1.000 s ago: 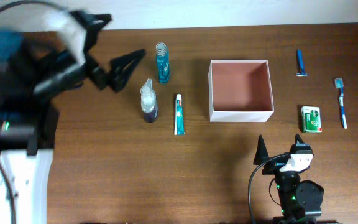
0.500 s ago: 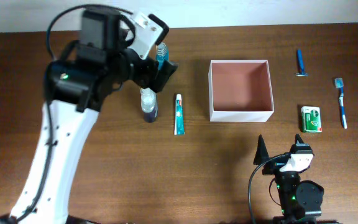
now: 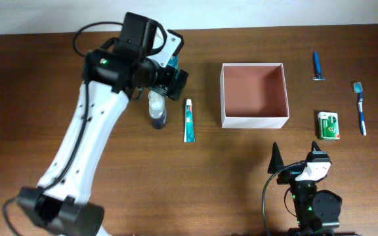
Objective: Pack container
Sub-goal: 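Move the left gripper forward over the clear soap pump bottle, then lower the left gripper and close it around the soap bottle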
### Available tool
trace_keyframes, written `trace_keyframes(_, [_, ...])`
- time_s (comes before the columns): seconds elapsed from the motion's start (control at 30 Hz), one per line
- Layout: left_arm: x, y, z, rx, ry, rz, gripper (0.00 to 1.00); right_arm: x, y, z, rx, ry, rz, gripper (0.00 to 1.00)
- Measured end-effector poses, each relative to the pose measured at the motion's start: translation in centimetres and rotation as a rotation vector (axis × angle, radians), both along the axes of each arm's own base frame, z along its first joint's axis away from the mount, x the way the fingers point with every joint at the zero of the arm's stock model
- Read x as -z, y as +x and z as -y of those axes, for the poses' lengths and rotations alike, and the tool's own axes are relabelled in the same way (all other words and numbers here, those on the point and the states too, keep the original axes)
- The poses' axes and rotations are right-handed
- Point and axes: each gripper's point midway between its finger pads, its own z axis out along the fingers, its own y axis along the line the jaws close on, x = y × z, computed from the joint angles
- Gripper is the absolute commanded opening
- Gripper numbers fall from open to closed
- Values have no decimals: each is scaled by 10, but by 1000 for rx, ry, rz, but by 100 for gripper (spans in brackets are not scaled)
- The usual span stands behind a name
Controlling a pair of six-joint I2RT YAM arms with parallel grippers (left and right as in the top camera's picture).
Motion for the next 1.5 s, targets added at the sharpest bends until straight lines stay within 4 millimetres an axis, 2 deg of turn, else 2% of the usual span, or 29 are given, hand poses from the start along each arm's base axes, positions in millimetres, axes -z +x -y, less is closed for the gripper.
trace_keyframes(0.13, [42,3,1,-19,37,-119,99,0,0,0,0,0,0,99])
trace_keyframes(0.23, [63,7,-2,-70,61,-176,99,0,0,0,0,0,0,99])
trace_keyframes(0.4, [70,9,-19,-238,102,-202,99,0,0,0,0,0,0,99])
trace_keyframes(0.57, [72,9,-26,-305,115,-209,99,0,0,0,0,0,0,99])
trace_keyframes(0.77, [92,-7,-35,-351,168,-316,99,0,0,0,0,0,0,99])
trace_keyframes(0.9, [109,-8,-35,-363,189,-363,99,0,0,0,0,0,0,99])
trace_keyframes(1.07, [121,-7,-34,-363,203,-386,99,0,0,0,0,0,0,99])
trace_keyframes(1.5, [157,9,-34,-373,243,-397,99,0,0,0,0,0,0,99])
